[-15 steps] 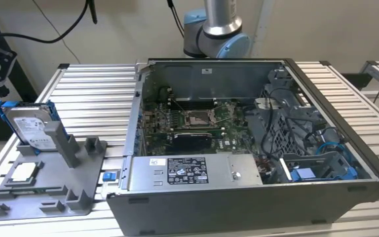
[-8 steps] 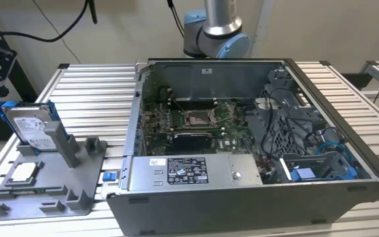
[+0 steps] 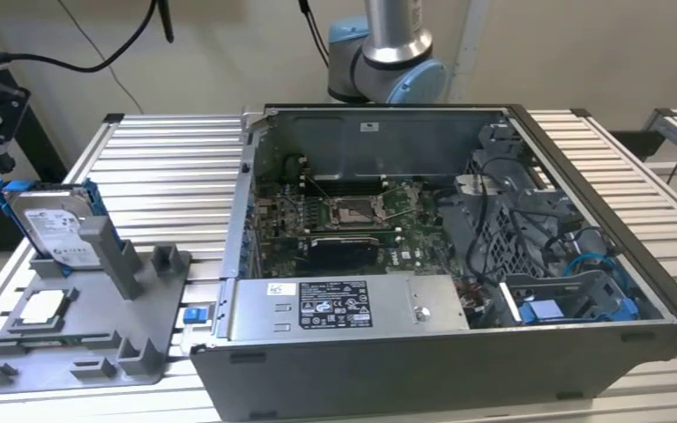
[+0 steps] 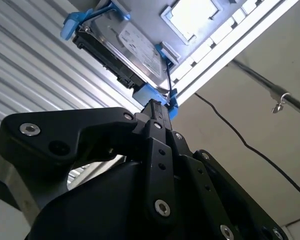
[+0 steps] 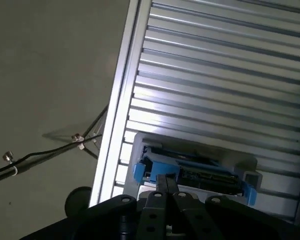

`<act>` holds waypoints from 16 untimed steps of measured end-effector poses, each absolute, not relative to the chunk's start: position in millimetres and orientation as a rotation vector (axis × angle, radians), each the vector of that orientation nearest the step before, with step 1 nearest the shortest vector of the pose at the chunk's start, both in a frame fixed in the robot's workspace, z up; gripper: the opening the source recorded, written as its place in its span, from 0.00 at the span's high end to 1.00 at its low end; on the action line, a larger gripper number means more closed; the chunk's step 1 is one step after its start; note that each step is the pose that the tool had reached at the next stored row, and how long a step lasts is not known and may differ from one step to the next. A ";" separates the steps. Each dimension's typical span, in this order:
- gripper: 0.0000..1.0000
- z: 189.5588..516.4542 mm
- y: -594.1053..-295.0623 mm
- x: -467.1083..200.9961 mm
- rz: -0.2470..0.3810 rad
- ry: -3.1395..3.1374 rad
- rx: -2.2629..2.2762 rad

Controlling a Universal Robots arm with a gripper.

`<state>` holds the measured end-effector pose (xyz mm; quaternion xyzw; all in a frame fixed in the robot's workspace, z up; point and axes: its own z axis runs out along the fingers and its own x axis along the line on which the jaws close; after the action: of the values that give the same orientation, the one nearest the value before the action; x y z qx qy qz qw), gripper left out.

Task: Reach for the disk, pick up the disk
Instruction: 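Pick up the disk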

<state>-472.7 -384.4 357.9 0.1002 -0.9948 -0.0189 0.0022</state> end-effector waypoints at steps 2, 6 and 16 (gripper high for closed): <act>1.00 357.9 -384.4 -472.7 -0.059 -3.118 0.341; 1.00 357.9 -384.4 -472.7 -0.059 -3.113 0.380; 1.00 357.9 -384.4 -472.7 -0.059 -3.112 0.389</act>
<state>-472.7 -384.4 357.9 0.1240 -0.9921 -0.0189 0.0026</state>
